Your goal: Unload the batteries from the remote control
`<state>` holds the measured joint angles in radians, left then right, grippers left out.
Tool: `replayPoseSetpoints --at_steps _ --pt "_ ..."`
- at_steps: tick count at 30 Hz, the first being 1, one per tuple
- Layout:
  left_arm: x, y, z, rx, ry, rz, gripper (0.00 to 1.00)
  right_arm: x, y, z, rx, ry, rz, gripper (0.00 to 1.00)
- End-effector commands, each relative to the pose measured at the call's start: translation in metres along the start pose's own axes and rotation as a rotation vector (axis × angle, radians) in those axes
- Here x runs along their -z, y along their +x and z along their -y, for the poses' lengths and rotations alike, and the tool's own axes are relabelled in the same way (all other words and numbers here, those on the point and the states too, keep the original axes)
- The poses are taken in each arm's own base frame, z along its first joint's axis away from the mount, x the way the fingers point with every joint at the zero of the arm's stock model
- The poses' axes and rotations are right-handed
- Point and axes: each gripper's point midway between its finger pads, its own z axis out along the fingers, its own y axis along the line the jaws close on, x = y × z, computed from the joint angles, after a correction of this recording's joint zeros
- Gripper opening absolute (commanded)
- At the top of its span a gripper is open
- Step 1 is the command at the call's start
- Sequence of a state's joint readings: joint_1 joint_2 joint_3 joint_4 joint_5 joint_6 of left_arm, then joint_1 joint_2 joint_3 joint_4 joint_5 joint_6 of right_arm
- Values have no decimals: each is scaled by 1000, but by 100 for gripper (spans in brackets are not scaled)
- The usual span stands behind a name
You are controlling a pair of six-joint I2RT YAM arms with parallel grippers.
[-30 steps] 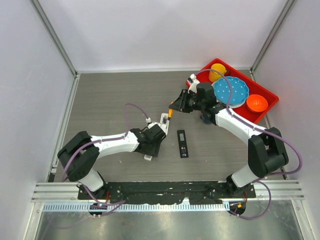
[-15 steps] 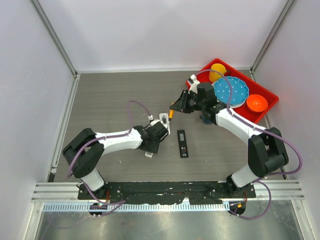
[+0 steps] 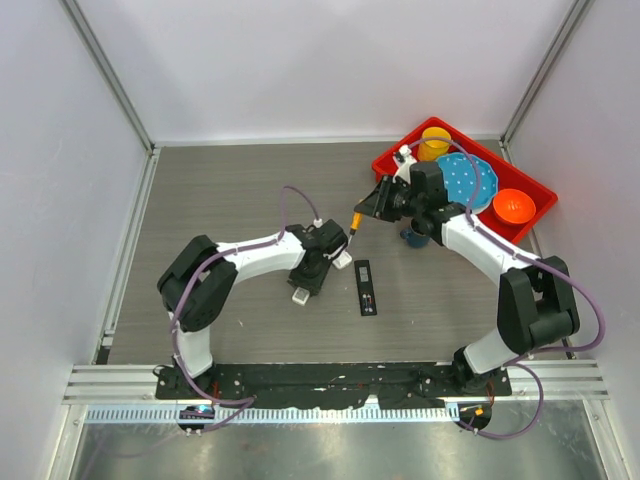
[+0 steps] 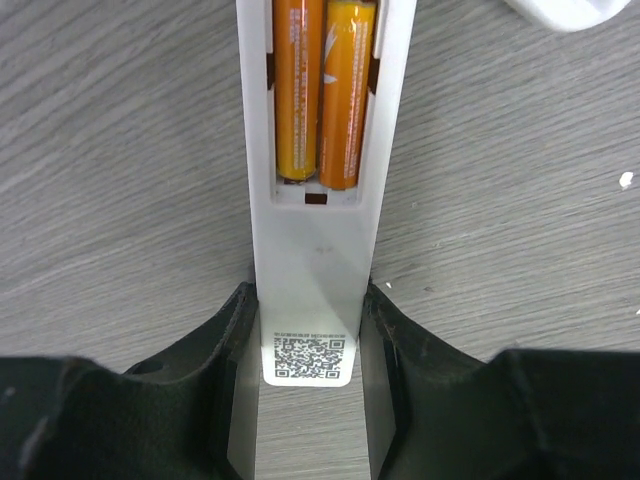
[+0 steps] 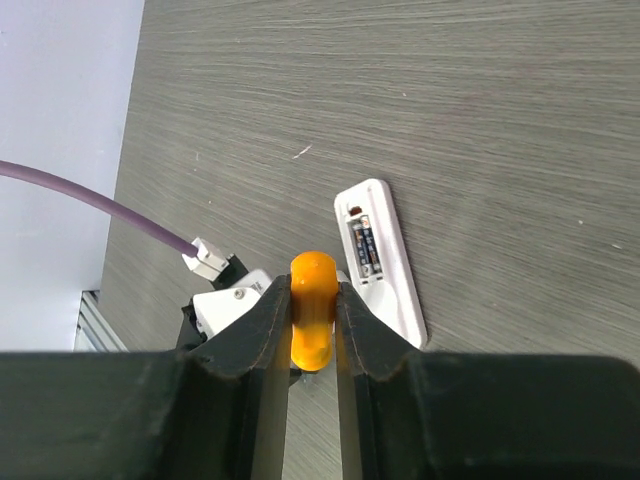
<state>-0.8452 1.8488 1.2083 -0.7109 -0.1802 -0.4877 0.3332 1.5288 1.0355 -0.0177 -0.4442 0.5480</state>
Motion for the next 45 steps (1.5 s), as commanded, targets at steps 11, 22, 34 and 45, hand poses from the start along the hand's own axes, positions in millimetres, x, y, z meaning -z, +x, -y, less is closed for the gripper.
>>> replayPoseSetpoints --at_steps 11,22,34,45 --pt "-16 -97 58 -163 220 221 0 36 -20 12 -7 29 80 1" --pt "5 -91 57 -326 292 250 0 33 -12 10 -7 -12 61 1" --pt "15 -51 43 -308 304 198 0 25 -3 11 -12 -53 47 1" --pt "27 -3 8 -316 159 167 0 10 20 11 3 -72 -11 1"
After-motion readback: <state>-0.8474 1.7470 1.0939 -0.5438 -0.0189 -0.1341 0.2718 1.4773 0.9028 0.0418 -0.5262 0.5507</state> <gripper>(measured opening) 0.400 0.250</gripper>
